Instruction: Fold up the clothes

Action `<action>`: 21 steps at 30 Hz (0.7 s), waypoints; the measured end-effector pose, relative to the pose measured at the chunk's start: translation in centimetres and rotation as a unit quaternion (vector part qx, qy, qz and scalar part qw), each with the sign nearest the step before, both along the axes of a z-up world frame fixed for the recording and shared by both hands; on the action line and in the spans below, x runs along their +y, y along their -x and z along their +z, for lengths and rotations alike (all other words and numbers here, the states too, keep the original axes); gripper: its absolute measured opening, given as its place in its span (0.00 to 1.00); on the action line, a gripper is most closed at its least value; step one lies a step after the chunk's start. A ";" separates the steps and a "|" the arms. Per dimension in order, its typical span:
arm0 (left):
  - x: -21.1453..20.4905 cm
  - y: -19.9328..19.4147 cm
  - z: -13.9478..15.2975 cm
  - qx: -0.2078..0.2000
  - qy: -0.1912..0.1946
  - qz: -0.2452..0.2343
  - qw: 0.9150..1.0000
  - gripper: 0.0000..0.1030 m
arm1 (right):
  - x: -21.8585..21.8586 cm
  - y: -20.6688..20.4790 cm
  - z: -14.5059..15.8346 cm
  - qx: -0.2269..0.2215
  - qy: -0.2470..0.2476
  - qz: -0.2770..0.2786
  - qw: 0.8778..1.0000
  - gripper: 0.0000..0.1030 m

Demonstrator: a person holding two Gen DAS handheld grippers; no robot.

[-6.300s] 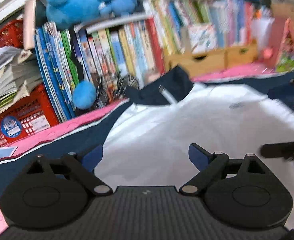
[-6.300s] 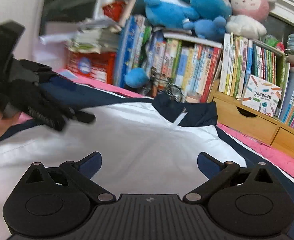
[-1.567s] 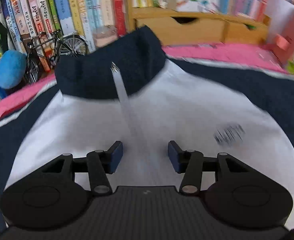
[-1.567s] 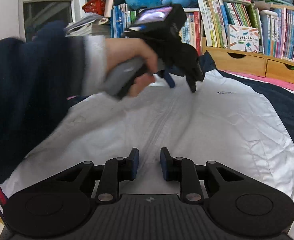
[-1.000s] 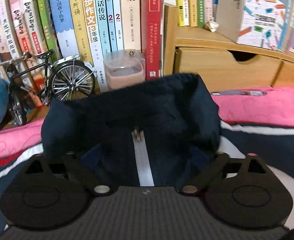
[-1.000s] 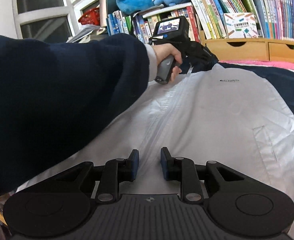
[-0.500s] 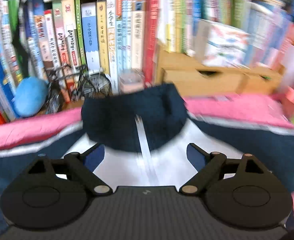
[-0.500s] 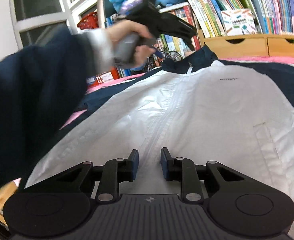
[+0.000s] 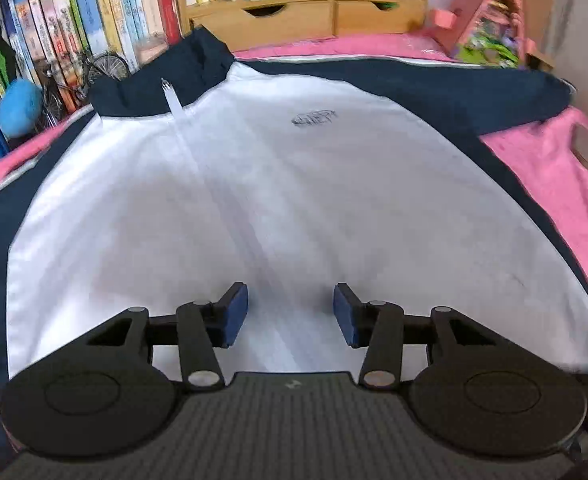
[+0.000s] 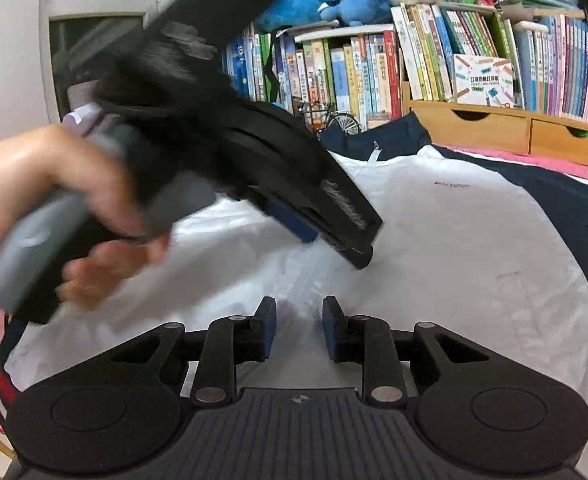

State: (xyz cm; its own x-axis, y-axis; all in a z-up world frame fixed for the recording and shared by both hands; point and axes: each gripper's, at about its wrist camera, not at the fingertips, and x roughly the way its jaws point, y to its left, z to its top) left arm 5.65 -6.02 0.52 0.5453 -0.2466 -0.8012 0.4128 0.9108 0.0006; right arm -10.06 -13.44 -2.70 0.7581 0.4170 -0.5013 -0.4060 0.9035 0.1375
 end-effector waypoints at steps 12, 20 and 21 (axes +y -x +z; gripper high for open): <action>1.4 -14.1 -0.3 0.004 0.012 0.114 0.993 0.29 | -0.8 -0.6 -0.1 0.015 -0.036 0.023 0.999 0.44; 1.9 -22.8 -1.2 -0.013 0.026 0.158 0.987 0.34 | -1.1 -0.1 -0.4 0.018 -0.053 0.027 0.998 0.44; 2.0 -23.6 -1.3 -0.017 0.027 0.159 0.987 0.35 | -1.1 -0.1 -0.4 0.020 -0.057 0.028 0.998 0.44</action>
State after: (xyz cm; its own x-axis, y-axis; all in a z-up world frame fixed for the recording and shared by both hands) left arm 29.20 -4.04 -0.81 0.6282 -0.1012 -0.7714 0.1076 0.9933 -0.0427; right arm -9.97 -14.57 -3.10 0.7132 0.5134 -0.4772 -0.4471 0.8576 0.2542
